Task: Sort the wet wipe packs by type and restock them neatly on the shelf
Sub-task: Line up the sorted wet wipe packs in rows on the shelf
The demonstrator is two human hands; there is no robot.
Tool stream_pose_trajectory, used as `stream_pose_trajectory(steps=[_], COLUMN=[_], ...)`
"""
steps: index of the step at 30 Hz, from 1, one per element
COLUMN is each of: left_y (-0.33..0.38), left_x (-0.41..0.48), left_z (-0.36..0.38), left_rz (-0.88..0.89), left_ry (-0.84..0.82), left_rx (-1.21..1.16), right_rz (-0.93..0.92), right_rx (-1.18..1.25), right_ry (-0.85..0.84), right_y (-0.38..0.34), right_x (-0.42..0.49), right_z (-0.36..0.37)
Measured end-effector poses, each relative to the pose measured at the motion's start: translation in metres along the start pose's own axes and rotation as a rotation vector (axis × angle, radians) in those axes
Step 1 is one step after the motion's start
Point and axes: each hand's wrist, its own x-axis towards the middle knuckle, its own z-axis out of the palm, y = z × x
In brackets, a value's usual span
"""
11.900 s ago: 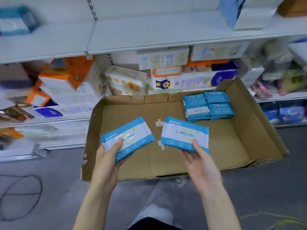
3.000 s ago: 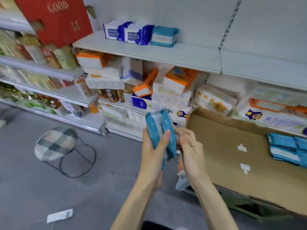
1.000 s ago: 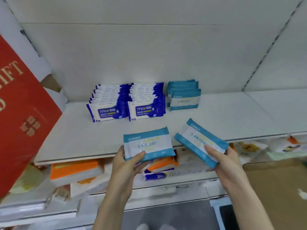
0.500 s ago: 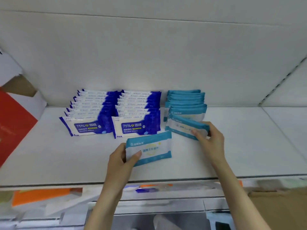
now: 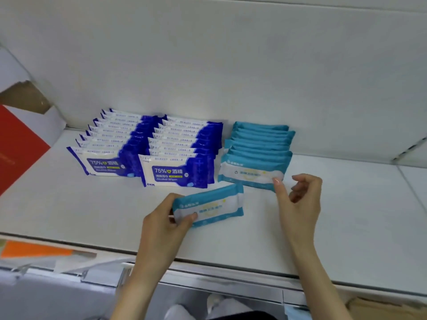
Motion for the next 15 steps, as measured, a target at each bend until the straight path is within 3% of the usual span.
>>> stream_pose_trajectory(steps=[2, 5, 15], left_y=[0.01, 0.022, 0.053], left_x=[0.005, 0.015, 0.063], left_z=[0.013, 0.034, 0.065], left_rz=[0.073, 0.224, 0.779], left_ry=[-0.009, -0.011, 0.101], left_rx=[0.105, 0.248, 0.679], right_rz=[-0.008, -0.076, -0.069], right_rx=[0.131, -0.004, -0.338], right_ry=[-0.219, -0.517, -0.225], right_y=[0.0, 0.007, 0.016], right_x=[-0.012, -0.02, 0.015], right_z=[-0.007, -0.01, -0.001])
